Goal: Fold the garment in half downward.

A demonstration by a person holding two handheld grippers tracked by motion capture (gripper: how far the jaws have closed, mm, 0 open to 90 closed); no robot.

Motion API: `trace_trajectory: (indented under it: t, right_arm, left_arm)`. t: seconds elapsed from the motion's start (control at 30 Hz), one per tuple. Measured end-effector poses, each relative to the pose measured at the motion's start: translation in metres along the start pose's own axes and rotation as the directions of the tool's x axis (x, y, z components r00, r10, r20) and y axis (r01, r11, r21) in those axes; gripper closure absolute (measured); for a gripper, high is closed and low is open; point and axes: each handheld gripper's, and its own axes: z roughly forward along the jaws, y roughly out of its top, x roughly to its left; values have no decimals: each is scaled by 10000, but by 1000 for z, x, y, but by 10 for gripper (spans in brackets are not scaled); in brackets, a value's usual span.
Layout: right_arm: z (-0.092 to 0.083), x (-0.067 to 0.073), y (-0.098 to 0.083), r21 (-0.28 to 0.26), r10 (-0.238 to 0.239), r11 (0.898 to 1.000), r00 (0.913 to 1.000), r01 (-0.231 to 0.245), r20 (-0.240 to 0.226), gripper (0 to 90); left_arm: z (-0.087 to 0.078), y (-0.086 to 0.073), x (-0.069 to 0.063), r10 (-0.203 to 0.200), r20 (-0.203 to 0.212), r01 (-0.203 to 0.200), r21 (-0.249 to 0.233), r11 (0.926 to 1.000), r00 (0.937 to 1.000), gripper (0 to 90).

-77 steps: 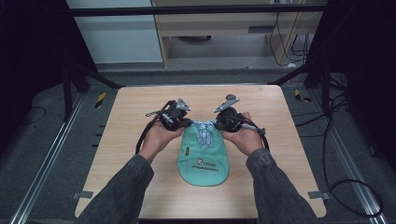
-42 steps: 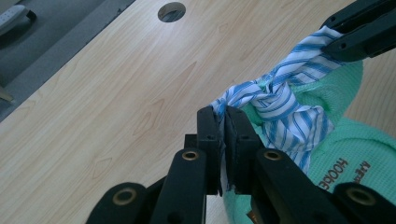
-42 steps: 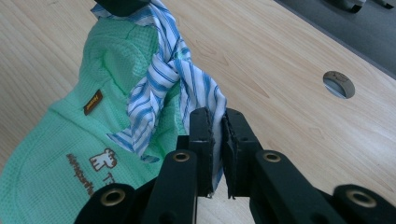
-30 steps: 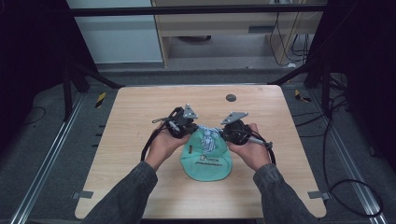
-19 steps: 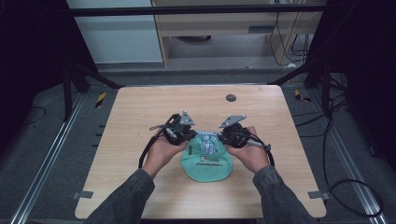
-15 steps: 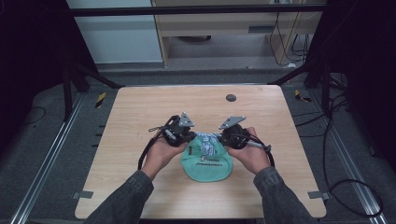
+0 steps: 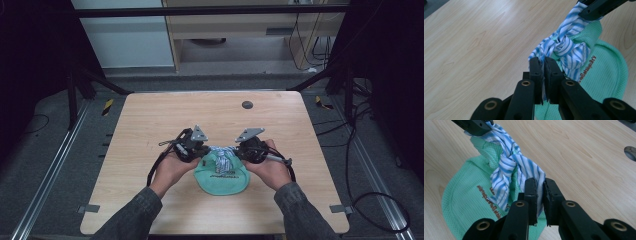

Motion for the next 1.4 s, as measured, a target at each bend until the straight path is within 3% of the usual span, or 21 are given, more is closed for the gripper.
trace_trajectory:
  t: [0.67,1.4]
  right_arm:
    - [-3,19,-19,27,-121,9999,9991,122,-401,804]
    - [1,23,-21,305,-14,9995,9973,37,-735,732]
  left_arm:
    - [2,-25,-11,-153,354,159,-170,9997,9993,851]
    - [1,-23,-16,-59,414,73,-330,9994,9991,852]
